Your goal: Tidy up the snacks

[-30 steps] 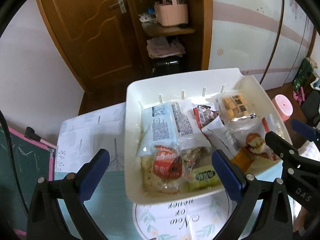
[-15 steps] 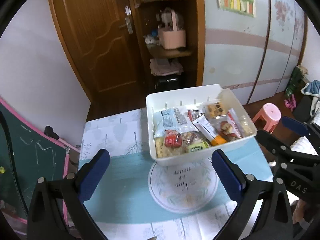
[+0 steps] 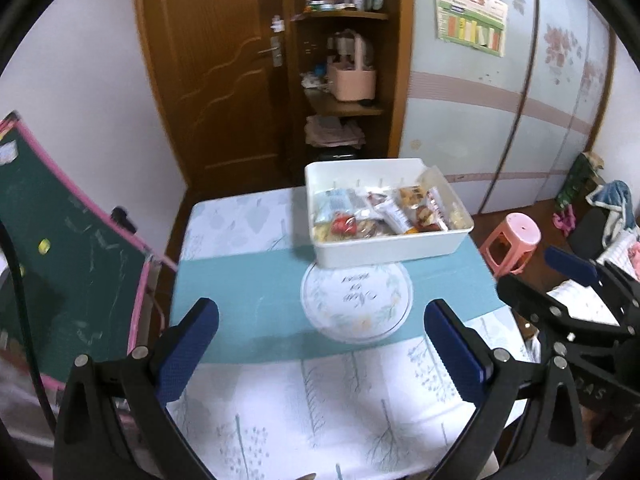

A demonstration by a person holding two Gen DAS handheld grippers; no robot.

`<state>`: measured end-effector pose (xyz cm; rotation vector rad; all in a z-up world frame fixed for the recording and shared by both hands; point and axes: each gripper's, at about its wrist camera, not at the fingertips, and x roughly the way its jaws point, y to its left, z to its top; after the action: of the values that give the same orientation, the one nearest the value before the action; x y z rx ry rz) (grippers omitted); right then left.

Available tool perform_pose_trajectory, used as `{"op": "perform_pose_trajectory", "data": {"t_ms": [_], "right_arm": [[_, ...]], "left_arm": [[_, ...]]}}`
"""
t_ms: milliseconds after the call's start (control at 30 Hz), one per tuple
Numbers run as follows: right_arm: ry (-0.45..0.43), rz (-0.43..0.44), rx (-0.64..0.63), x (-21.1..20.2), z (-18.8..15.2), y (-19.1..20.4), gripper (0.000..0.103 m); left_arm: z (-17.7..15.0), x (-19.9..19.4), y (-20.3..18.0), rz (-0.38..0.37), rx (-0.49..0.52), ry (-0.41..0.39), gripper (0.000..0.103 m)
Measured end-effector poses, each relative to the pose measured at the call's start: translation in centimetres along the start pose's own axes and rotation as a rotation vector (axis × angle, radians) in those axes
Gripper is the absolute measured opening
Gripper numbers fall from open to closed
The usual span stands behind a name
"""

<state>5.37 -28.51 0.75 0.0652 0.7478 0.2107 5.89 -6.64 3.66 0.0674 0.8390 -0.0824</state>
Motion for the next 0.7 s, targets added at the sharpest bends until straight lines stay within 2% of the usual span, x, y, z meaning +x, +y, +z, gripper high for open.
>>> {"op": "perform_pose_trajectory", "data": {"t_ms": [200,433,700], "right_arm": [[0.034,0.031,0.02,-1.6,-3.8,1.6,0.076],[0.055,0.015,0.026,-3.5,-6.6,3.0,0.077],[0.078,0.009,0.042,-4.0,-8.3,3.6,0.077]], "left_arm": [[-4.3,-1.8,1.0,0.073,-0.033,0.015,0.102],[-8.1,-2.5,1.6,0.074,-0.085,0.031,0.102],[-10.6,-1.2,1.1,0.06,-0.091,0.124,0.102]]}}
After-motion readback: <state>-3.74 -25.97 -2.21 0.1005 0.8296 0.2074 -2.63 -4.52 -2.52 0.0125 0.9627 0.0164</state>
